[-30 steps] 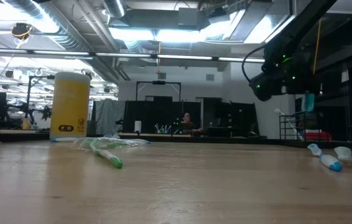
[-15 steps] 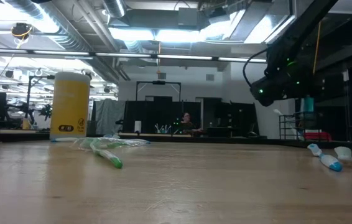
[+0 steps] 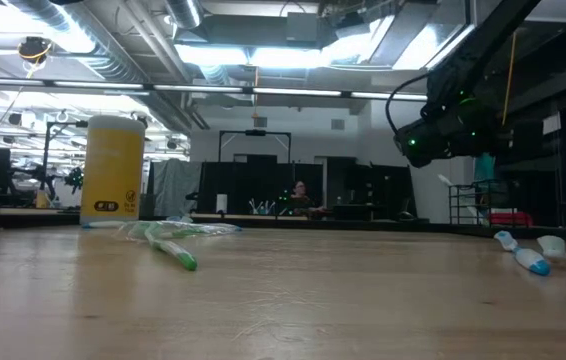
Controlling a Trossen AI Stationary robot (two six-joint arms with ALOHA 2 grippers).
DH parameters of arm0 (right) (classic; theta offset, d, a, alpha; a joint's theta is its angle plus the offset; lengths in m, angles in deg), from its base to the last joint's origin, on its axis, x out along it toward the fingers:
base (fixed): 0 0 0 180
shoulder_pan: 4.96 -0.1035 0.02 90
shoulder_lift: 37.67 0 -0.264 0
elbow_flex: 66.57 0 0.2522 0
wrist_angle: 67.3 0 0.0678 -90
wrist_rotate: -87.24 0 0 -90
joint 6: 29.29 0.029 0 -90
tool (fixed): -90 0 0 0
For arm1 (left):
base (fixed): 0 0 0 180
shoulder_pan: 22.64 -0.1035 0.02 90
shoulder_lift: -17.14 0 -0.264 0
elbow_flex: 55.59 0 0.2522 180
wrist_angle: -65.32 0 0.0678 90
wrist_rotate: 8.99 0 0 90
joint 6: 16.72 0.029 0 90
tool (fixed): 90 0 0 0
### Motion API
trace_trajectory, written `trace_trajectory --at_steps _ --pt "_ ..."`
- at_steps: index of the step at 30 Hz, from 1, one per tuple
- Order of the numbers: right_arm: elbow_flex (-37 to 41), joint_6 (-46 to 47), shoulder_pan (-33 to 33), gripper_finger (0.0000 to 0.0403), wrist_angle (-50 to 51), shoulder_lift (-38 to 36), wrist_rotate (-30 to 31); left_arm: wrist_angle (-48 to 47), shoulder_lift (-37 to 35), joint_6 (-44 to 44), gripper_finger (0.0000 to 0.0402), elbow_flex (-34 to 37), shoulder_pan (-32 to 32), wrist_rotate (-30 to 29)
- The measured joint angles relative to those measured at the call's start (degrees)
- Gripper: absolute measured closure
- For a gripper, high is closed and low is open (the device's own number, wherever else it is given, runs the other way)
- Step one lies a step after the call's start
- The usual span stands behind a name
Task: Pick & Place toothbrushing station
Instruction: Put the blue mouthwash into the mesh organizer
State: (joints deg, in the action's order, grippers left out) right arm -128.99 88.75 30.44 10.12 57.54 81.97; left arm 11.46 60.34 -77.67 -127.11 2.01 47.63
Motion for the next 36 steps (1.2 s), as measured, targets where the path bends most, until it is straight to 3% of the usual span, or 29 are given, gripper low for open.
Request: trace_trajectory --at_steps 5,14,25,31,36 --pt "0.01 -0.16 -0.48 0.0295 0.13 0.0 1.02 0.0 0.0 0.0 0.0272 0.0 0.0 0.07" --pt "0.0 -0.18 -2.36 0.0258 0.17 0.0 2.19 0.0 0.0 -0.02 0.0272 0.0 0.0 0.5" --pt "-0.01 -0.21 -5.33 0.0292 0.2 0.0 3.15 0.0 0.0 -0.83 0.0272 0.0 0.0 1.49" --pt "-0.06 -0.02 -13.95 0.0299 0.21 -1.96 4.56 0.0 0.0 -0.27 0.0272 0.0 0.0 1.46" --pt "-1.74 -4.19 -28.86 0.0299 0.22 -4.03 2.62 0.01 0.02 0.34 0.0272 0.0 0.0 0.68"
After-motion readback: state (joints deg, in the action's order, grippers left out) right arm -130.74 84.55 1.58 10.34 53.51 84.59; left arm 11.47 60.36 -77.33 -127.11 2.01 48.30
